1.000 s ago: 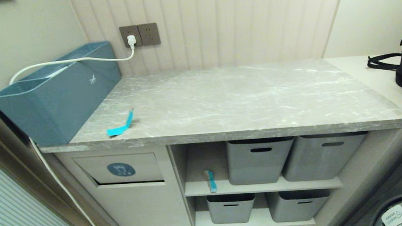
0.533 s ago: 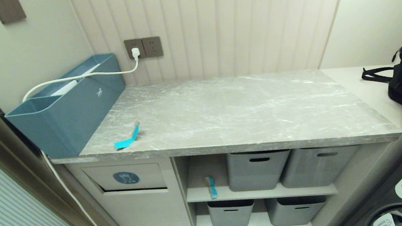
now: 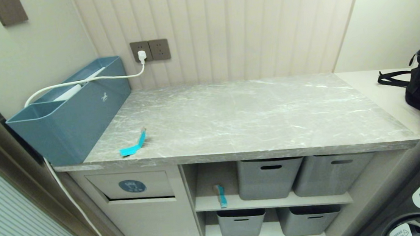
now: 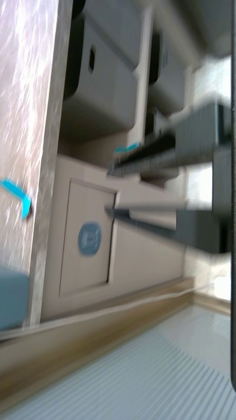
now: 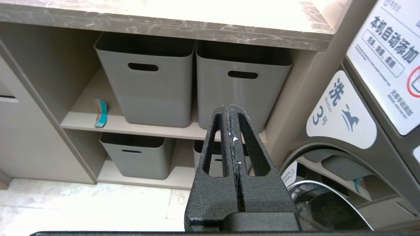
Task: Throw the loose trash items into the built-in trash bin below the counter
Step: Pick up the garbage
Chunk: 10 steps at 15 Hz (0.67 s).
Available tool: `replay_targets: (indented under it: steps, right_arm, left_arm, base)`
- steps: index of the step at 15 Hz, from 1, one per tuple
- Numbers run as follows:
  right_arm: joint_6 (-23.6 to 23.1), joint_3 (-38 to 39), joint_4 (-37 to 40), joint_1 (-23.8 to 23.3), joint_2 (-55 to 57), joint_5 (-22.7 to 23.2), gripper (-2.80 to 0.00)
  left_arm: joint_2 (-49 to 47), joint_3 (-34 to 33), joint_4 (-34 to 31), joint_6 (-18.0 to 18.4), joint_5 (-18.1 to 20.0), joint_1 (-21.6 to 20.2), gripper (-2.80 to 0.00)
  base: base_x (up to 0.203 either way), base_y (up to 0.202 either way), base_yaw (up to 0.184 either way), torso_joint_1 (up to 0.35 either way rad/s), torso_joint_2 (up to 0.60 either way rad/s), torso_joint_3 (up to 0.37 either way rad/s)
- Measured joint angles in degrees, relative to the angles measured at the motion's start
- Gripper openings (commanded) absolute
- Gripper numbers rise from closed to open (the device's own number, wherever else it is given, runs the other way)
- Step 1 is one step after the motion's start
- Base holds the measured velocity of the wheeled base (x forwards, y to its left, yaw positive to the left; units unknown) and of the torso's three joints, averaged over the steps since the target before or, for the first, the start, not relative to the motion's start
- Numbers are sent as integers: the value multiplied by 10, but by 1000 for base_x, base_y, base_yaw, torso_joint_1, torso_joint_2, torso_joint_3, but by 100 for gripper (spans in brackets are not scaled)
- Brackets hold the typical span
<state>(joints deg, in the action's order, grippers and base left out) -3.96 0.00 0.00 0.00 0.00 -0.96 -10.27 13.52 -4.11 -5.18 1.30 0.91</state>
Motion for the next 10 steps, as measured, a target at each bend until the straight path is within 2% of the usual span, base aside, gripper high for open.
replay_targets:
  steps: [4, 7, 10]
  right_arm:
    - [2, 0, 0, 0, 0, 0, -280]
    - [2, 0, 0, 0, 0, 0, -280]
    - [2, 0, 0, 0, 0, 0, -280]
  left_arm:
    - [-172, 139, -45, -55, 25, 19, 0]
    - [-326, 254, -65, -140, 78, 24, 0]
    - [-467, 367, -107, -200, 102, 22, 0]
  base:
    - [0, 0, 0, 0, 0, 0]
    - [0, 0, 0, 0, 0, 0]
    - [0, 0, 0, 0, 0, 0]
